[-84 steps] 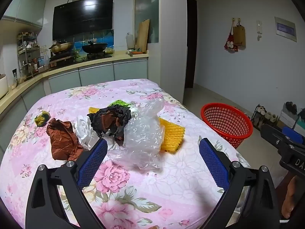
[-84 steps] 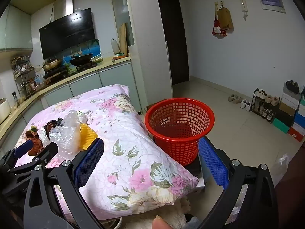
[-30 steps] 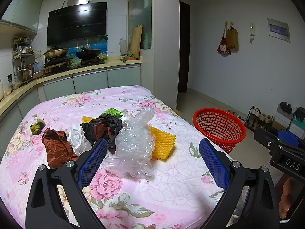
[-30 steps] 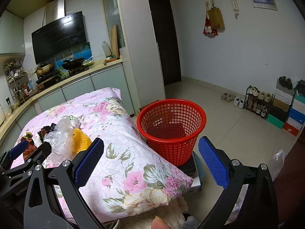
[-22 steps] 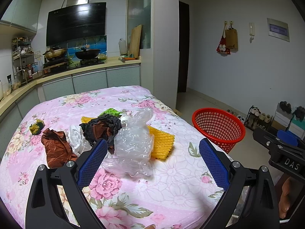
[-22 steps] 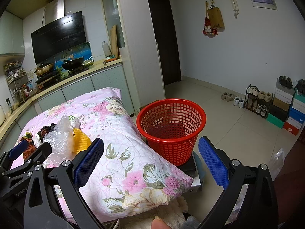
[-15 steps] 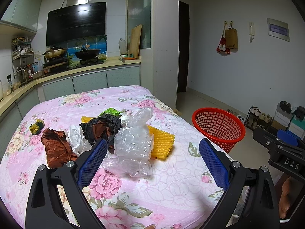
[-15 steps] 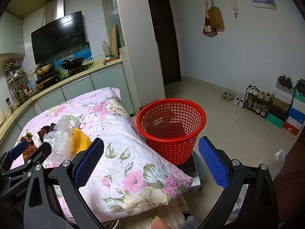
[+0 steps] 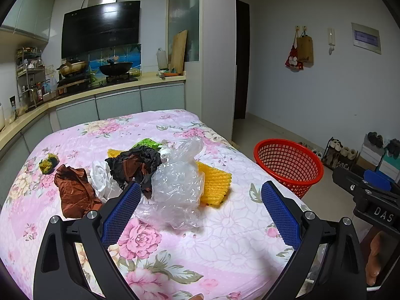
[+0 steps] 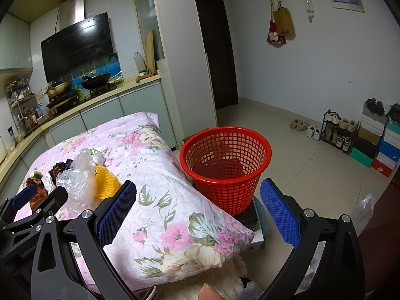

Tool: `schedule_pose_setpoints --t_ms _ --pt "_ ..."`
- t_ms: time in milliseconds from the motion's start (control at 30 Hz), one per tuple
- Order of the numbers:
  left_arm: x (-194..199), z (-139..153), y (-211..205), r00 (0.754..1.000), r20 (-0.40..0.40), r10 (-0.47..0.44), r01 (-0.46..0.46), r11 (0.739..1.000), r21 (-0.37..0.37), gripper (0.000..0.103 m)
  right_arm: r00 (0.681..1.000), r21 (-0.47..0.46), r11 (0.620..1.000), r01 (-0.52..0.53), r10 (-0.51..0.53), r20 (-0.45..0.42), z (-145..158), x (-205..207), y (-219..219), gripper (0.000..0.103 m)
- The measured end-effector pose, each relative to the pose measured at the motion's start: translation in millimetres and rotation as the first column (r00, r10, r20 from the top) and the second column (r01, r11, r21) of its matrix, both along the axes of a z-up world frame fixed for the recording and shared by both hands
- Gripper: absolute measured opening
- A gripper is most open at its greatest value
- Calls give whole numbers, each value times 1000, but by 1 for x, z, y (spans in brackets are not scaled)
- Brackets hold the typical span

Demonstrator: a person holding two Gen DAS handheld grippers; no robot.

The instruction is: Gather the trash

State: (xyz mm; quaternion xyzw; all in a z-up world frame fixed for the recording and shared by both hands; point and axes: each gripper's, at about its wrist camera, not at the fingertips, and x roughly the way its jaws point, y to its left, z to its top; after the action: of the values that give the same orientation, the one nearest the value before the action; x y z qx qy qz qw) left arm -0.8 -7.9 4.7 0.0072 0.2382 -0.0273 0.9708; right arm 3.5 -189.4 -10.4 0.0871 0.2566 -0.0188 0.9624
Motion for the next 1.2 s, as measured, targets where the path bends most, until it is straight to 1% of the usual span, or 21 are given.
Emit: schedule_pose_setpoints --t_ms 367,533,633,767,867,933,1000,1033,1133,1200 --pt "4 -7 10 999 -32 15 -15 1000 -3 94 1000 -4 1000 -21 21 -8 -2 -3 6 96" --pt "9 -11 25 997 -59 46 -46 999 -7 94 998 -4 998 -62 62 -25 -9 1 20 96" --pt "12 -10 44 993 -80 81 -82 997 -13 94 994 2 995 -104 104 -43 -8 10 26 96" --pt "15 -4 91 979 -98 180 -185 981 -49 94 986 12 988 -154 154 -66 -10 15 36 96" --pt "17 -2 133 956 -117 270 -281 956 -85 94 981 20 984 -177 178 -81 -8 22 41 96" --pt "18 -2 161 941 -143 306 -325 935 -143 94 977 29 981 -192 194 -92 -8 25 43 96" --pt "23 -4 185 935 -172 310 -343 914 -216 94 972 38 978 -207 210 -106 -11 31 47 96" --pt "26 -6 191 935 -186 302 -341 909 -239 94 969 40 976 -214 217 -115 -13 32 49 96" --pt "37 -10 204 934 -229 275 -335 895 -293 93 962 44 972 -231 235 -139 -18 38 53 96" --pt "47 -13 205 937 -245 249 -320 892 -318 93 958 46 970 -238 243 -151 -22 43 55 96"
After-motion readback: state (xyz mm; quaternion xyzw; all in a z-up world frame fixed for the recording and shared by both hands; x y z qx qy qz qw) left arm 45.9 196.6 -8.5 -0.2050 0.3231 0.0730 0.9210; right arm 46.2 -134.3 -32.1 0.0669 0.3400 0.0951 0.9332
